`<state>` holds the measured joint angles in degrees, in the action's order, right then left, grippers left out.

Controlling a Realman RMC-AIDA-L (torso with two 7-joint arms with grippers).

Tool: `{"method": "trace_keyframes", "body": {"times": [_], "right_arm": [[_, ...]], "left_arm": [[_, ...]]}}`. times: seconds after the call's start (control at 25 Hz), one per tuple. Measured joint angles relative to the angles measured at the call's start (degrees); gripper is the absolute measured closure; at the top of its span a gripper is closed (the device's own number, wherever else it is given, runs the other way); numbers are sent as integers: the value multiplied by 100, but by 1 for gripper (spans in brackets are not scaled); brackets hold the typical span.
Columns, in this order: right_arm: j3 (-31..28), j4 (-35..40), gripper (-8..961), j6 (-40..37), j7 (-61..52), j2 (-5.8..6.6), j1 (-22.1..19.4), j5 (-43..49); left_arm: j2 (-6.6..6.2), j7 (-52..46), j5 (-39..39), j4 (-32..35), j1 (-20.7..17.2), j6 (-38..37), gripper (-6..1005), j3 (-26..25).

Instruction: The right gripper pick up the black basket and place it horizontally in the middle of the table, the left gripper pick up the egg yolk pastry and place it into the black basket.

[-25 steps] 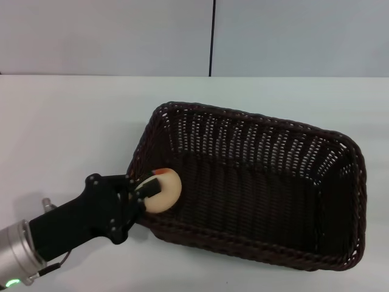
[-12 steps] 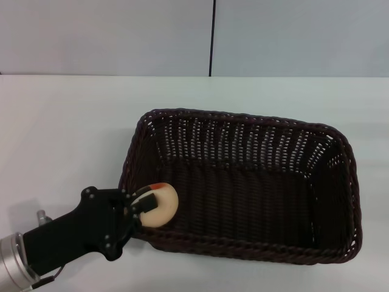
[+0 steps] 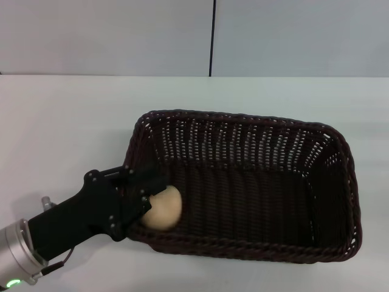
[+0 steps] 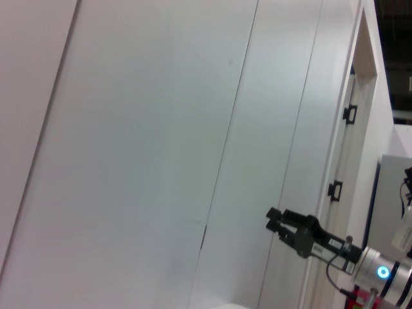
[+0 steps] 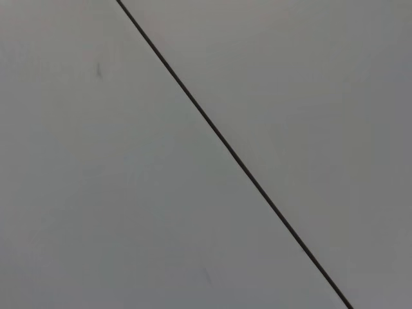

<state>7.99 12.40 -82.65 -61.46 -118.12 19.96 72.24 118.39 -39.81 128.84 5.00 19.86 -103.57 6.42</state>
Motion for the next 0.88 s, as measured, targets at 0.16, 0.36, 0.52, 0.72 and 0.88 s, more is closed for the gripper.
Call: {"method": "trace_keyframes", "body": {"times": [0.16, 0.36, 0.52, 0.72, 0.88], "right_arm": [[10, -1, 593, 2, -1, 0, -7, -2], [-18, 1, 593, 3, -15, 0, -4, -39], [-47, 28, 595, -15, -37, 2, 4, -60], [-102, 30, 593, 1, -43, 14, -5, -103], [-188, 24, 594, 4, -32, 0, -18, -129]], "left_arm": [[-3, -10, -46, -45, 40, -98, 752, -8], [-12, -11, -601, -41, -44, -494, 582, -10], [-21, -9, -1692, -19, -405, -709, 472, -61], [9, 33, -2896, -191, -929, -746, 481, -811], [10, 302, -3051, -449, -1100, -687, 502, -1430]]}}
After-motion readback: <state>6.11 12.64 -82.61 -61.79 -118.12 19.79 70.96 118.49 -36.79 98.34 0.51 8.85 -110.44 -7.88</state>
